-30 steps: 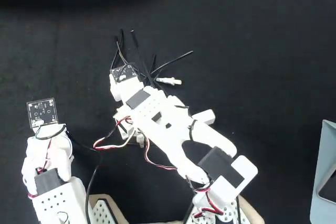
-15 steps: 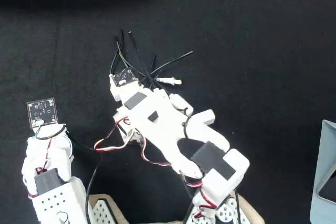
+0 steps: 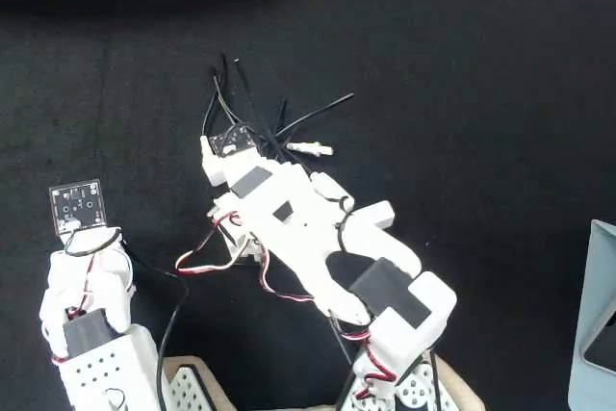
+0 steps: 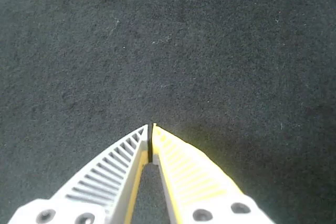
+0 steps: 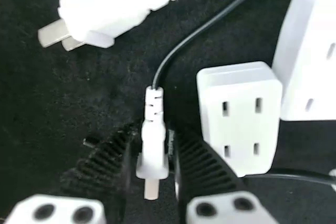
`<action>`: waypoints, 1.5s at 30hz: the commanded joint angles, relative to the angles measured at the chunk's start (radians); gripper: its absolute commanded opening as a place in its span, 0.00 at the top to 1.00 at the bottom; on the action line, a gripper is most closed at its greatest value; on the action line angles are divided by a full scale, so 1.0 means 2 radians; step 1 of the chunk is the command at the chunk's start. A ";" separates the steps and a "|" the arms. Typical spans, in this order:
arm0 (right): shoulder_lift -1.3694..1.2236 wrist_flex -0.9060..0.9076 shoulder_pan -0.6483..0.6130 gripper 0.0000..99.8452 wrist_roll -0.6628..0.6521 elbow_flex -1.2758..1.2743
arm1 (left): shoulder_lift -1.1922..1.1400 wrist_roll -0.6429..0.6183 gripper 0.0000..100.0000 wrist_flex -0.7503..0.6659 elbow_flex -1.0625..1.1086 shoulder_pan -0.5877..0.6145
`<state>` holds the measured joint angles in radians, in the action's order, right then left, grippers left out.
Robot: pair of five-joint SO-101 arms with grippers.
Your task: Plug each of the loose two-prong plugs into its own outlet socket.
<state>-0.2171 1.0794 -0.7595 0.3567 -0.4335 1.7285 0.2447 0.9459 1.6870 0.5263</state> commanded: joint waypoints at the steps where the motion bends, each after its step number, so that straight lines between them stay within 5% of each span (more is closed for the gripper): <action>1: 0.018 0.004 -0.003 0.99 -0.007 0.012 | 0.004 -0.005 0.97 -0.006 0.008 -0.003; 13: 0.252 0.131 -0.004 0.99 -0.039 0.014 | 0.004 -0.006 0.97 -0.009 0.008 -0.009; 20: 0.393 0.167 -0.006 0.99 -0.043 0.012 | 0.004 -0.005 0.97 -0.010 -0.007 -0.126; 26: 0.466 0.153 -0.004 0.99 -0.072 -0.030 | 0.004 -0.011 0.97 -0.010 -0.102 -0.185; 36: 0.593 0.124 -0.007 0.99 -0.093 -0.068 | 0.004 -0.137 0.97 -0.015 -0.199 -0.263; 45: 0.662 -0.001 -0.015 0.99 -0.166 -0.206 | 0.004 -0.142 0.97 -0.109 -0.175 -0.356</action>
<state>1.0641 1.1546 -0.7656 0.0637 -0.8048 1.7285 -0.0299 0.8201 1.3479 -0.1135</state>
